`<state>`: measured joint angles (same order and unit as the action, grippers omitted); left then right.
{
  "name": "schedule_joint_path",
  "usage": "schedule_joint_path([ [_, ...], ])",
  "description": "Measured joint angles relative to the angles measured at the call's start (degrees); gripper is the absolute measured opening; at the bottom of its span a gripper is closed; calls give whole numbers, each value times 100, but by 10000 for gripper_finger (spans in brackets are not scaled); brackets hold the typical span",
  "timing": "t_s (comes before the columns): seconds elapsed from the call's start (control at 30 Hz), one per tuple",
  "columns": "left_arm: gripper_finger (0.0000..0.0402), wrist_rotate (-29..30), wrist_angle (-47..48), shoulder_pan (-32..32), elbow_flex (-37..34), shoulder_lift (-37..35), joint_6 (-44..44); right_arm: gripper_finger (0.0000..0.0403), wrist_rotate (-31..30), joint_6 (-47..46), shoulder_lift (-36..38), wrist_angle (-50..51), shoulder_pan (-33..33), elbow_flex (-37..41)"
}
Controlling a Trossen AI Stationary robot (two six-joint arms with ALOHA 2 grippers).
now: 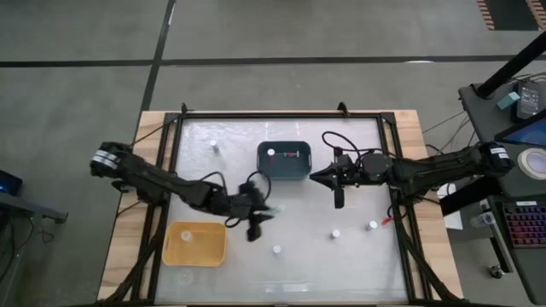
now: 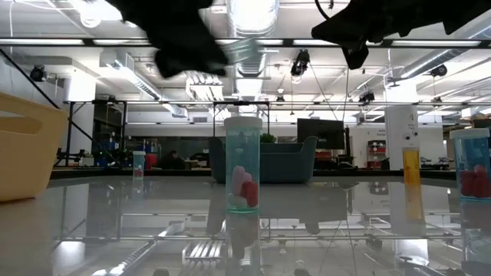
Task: Pick and place medicine bottles into bin by pill shape (circle, oval)
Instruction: Put the green tablet bottle into the yellow bin
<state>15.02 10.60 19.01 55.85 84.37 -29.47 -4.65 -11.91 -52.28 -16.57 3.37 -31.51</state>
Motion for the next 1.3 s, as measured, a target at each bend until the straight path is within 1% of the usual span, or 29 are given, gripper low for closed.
schedule_joint_path([
  [0.07, 82, -9, 1151, 263, 164, -278, -704, 13, -4, 44, -34, -22, -1, 0],
  [0.2, 82, -306, 2748, 825, 453, -695, -1894, 13, -6, 139, -87, -45, -1, 2],
  [0.4, 82, -1398, 4290, 1751, 566, -1149, -3221, 13, -8, 145, -246, -34, -1, 2],
  [0.47, 82, -1479, 4781, 2033, 562, -1169, -3511, 13, -8, 145, -318, -44, -1, 2],
  [0.53, 82, -1481, 5178, 2239, 543, -1135, -3617, 13, -8, 145, -372, -36, -1, 2],
  [0.6, 82, -1499, 5316, 2307, 502, -1046, -3608, 13, -13, 143, -423, -39, -1, 2],
  [0.77, 82, -1490, 5311, 2244, 358, -669, -3524, 13, -23, 143, -537, -114, -1, 2],
  [0.9, 82, -1488, 5223, 2195, 365, -257, -3087, 13, -23, 144, -594, -238, -1, 2],
  [1.07, 82, -1485, 4895, 2105, 374, 200, -2559, 13, -23, 143, -595, -231, -1, 2],
  [1.17, 82, -1486, 4853, 2049, 374, 417, -2442, 13, -26, 143, -595, -232, -1, 2],
  [1.3, 82, -1556, 4868, 2035, 383, 538, -2410, 13, -45, 144, -594, -228, -1, 2],
])
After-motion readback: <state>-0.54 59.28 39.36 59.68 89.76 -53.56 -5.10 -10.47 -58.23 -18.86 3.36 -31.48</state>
